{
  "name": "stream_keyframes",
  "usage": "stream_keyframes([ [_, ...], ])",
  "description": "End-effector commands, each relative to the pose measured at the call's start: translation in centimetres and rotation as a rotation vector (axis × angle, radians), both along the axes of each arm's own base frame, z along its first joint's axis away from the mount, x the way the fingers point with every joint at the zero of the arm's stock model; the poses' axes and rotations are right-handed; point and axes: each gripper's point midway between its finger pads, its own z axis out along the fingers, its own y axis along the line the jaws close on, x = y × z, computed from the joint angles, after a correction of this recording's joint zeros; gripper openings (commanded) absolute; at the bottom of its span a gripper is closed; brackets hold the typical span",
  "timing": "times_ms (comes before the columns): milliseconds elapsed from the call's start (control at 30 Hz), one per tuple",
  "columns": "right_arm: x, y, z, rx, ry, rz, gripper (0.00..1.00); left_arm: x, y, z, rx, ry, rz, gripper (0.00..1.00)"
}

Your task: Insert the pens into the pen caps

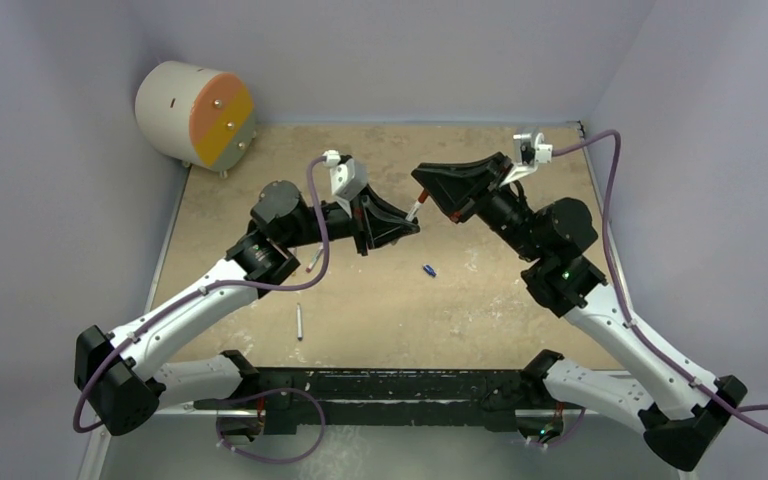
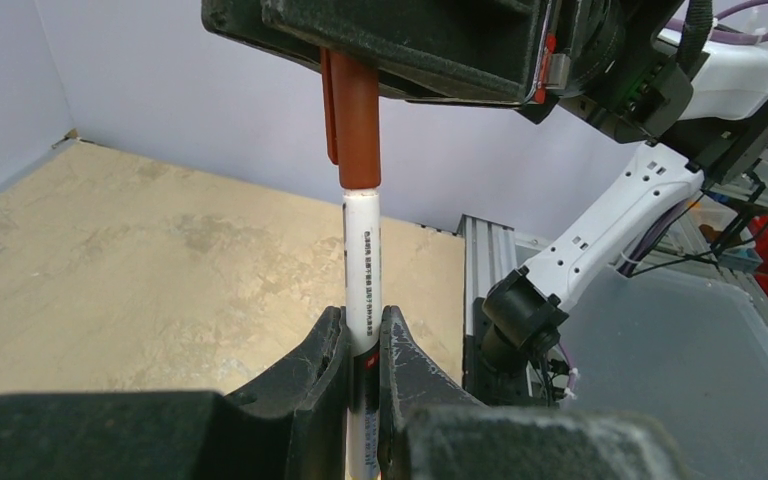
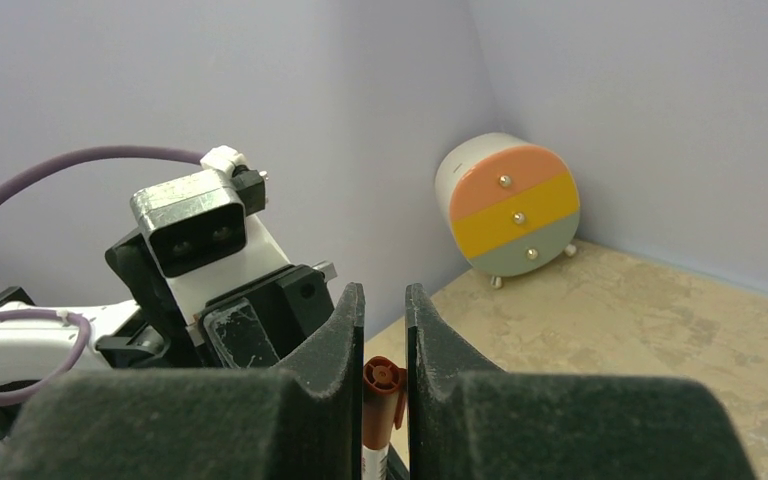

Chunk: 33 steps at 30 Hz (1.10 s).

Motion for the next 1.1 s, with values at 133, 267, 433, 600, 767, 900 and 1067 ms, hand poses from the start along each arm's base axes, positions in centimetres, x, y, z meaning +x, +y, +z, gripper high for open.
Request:
stream_keyframes([
  [133,-0.5,4.3,-8.5,-0.158,0.264,0.209,0.0,0.0,0.7,8.0,-0.115,-0.271,0.045,0.0],
  [267,0.0,4.7,-10.9,-0.191,0.308,0.209,0.0,0.6,0.7,9.6,-0.126,-0.319,0.076,0.0],
  [433,-0.4,5.0,-13.4,-0.237,0.361,0.233,0.0,1.1,0.7,11.4,-0.141,-0.36,0.1,0.0],
  [600,-0.6,4.5,-16.8,-0.308,0.415,0.217,0.0,1.2,0.9,12.5,-0.165,-0.373,0.118,0.0],
  [767,-1.8,3.8,-19.6,-0.343,0.467,0.232,0.0,1.0,1.5,13.4,-0.205,-0.378,0.139,0.0],
  [900,-2.9,3.8,-21.3,-0.357,0.5,0.253,0.0,1.0,1.4,13.8,-0.234,-0.368,0.137,0.0],
  [1067,-4.2,4.4,-22.8,-0.355,0.53,0.294,0.0,1.0,1.5,14.4,-0.275,-0.359,0.135,0.0],
])
